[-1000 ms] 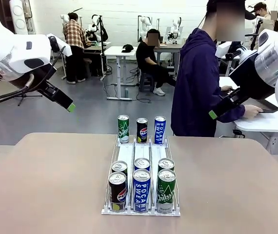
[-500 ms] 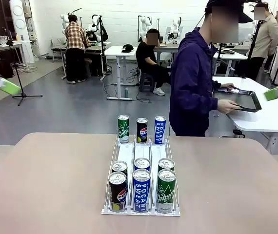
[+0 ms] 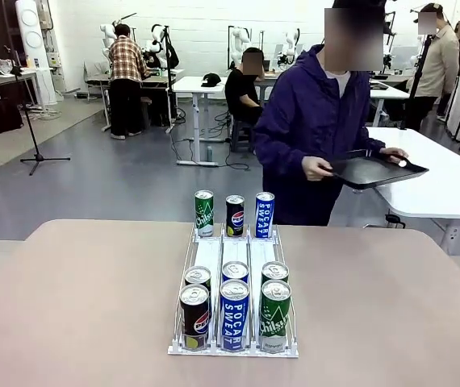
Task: Retrieve and hand over the desired beverage to the person.
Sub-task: Pick up a can of the same type that the person held from the Automatic Can Dispenser.
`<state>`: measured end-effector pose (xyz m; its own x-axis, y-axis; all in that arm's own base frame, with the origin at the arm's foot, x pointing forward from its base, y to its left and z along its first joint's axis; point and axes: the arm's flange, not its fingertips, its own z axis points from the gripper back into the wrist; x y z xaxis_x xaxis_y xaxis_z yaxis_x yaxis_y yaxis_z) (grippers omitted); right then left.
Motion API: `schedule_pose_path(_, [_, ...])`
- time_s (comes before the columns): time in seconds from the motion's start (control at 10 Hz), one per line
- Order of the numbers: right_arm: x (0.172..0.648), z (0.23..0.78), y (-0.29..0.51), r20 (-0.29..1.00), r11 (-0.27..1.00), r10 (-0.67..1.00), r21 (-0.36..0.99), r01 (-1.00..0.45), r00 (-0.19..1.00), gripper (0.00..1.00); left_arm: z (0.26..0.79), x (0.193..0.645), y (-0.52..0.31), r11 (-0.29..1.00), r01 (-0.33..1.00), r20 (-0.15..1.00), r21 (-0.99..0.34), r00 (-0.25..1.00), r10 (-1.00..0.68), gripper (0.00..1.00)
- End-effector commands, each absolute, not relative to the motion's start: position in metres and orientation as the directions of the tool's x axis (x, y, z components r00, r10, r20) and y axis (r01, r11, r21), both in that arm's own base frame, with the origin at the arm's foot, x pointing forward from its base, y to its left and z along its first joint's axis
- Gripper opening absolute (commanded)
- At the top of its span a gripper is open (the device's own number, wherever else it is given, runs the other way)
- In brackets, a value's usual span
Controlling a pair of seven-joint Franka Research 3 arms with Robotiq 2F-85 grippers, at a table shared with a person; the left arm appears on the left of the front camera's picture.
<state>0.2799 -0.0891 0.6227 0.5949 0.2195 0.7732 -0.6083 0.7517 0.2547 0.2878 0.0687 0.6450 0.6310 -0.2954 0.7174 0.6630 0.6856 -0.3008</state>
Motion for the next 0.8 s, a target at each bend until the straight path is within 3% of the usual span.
schedule_pose_path(0.0, [0.2767,0.6251,-0.0819,0.779,0.761,0.241,0.219,-0.610,0.580,1.00,0.6456,0.2869,0.0714,0.678,0.678,0.720,-0.284,0.618,-0.316,1.00])
schedule_pose_path(0.7, [0.2767,0.6251,-0.0819,0.779,0.761,0.241,0.219,-0.610,0.580,1.00,0.6456,0.2869,0.0714,0.678,0.678,0.720,-0.284,0.618,-0.316,1.00])
